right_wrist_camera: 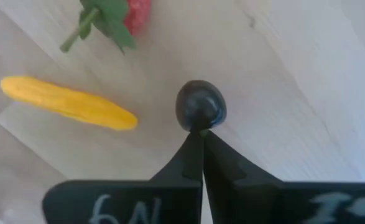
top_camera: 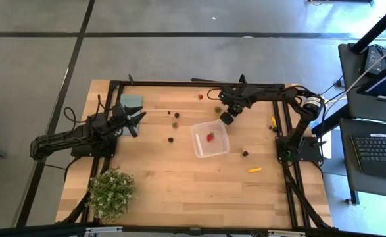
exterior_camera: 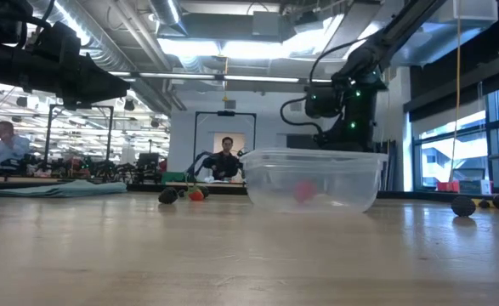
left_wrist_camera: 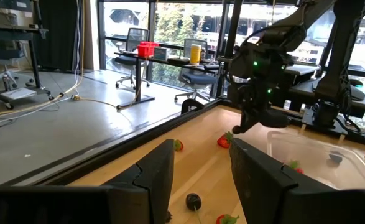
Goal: Pick and placing Produce into tupperware
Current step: Put the top cherry into the transparent bin, then put the top right strawberry into the transparent bin
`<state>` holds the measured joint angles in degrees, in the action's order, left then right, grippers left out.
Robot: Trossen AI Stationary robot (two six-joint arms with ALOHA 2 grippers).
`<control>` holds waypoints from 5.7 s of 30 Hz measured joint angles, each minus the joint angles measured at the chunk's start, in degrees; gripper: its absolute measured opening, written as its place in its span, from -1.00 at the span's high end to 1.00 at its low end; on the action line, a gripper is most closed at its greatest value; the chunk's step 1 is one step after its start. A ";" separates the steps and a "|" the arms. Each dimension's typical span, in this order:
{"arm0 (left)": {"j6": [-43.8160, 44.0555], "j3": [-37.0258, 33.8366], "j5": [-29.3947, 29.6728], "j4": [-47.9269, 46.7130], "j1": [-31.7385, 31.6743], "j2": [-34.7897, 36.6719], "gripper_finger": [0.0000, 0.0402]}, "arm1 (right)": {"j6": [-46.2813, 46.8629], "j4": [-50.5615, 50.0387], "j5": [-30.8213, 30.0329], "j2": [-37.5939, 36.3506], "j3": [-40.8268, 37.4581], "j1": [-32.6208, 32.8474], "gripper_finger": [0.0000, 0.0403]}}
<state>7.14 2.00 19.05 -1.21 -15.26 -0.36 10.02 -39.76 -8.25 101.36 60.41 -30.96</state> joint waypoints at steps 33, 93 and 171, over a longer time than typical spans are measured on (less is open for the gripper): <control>-0.22 0.00 0.00 0.00 0.01 0.00 0.26 | -5.91 -8.74 6.64 -3.10 21.16 24.15 1.00; 0.00 0.00 -0.02 0.02 0.01 0.00 0.26 | -8.40 -23.47 9.11 -3.15 34.03 5.78 0.10; 0.22 0.00 -0.02 0.00 0.00 0.00 0.26 | 6.27 18.12 19.84 -3.06 -0.05 -4.44 0.21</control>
<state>7.35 2.00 19.03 -1.21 -15.26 -0.36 16.29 -21.64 11.60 98.30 60.36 -35.40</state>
